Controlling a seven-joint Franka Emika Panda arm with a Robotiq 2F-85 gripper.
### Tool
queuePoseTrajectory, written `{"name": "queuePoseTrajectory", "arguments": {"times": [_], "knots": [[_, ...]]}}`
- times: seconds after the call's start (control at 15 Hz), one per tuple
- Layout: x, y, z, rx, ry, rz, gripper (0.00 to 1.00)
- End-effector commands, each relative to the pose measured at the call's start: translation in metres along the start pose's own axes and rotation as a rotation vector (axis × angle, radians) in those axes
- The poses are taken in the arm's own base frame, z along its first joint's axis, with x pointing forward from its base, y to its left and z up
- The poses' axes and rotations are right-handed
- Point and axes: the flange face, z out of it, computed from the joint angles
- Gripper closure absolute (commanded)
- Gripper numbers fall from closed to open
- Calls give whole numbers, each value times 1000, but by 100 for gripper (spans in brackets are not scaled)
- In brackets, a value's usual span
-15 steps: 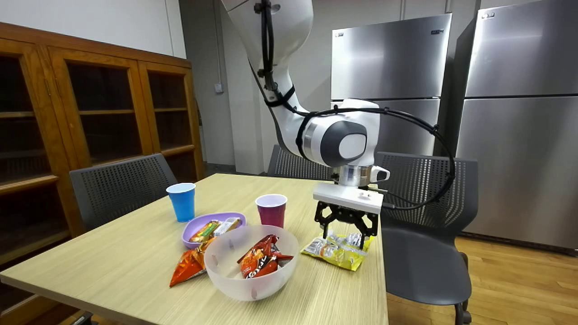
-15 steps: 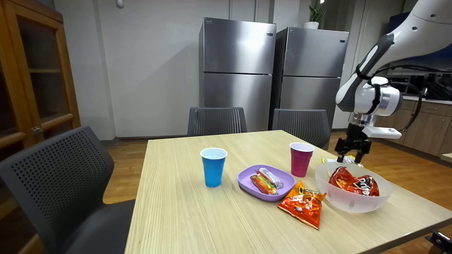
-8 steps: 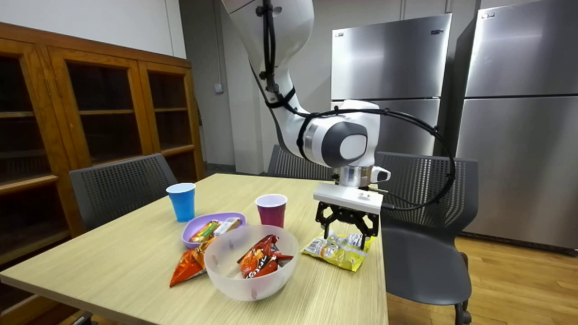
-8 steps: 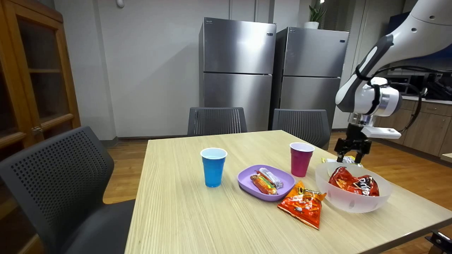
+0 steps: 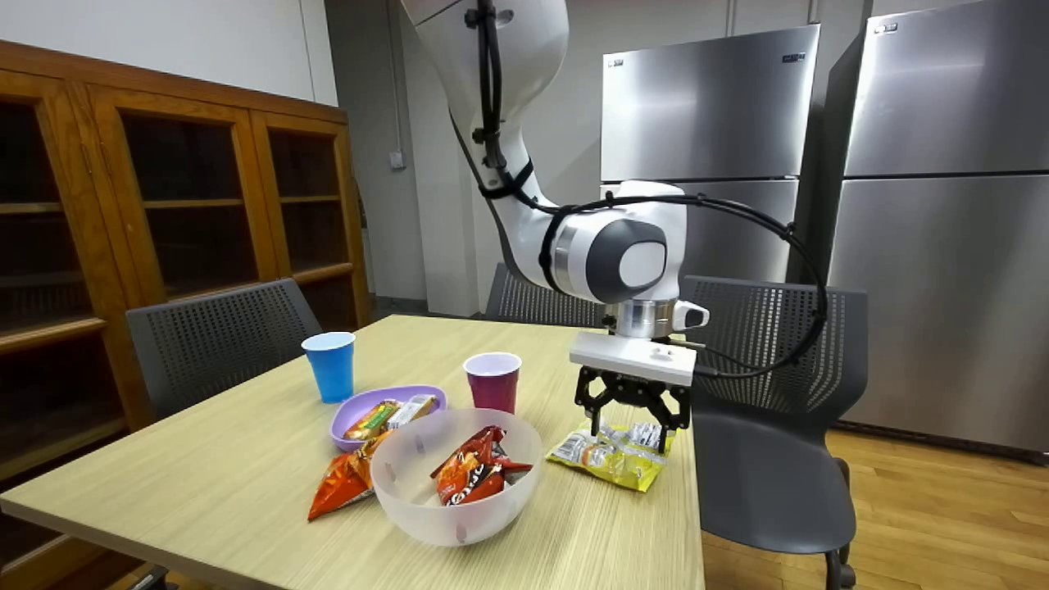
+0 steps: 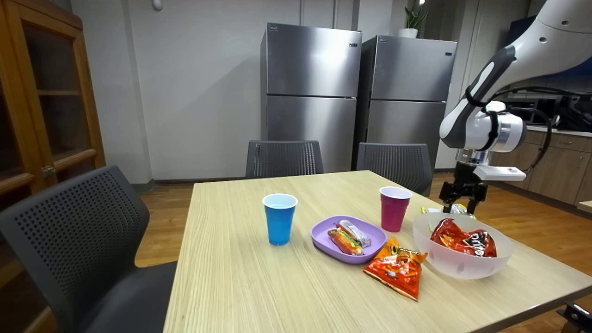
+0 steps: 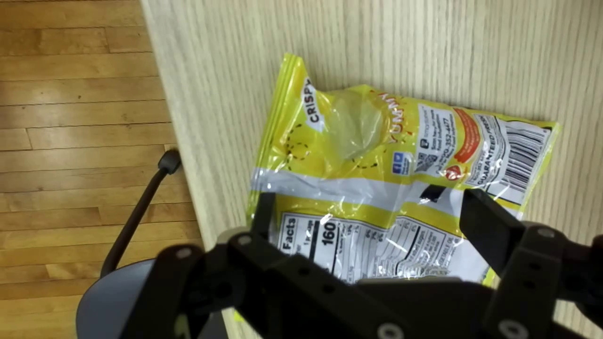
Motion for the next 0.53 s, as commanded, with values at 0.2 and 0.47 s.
{"name": "queuePoseTrajectory", "arguments": {"times": [0.2, 0.47], "knots": [[6, -2, -4, -37, -2, -2, 42], [6, -1, -4, -44, -1, -6, 73]]}}
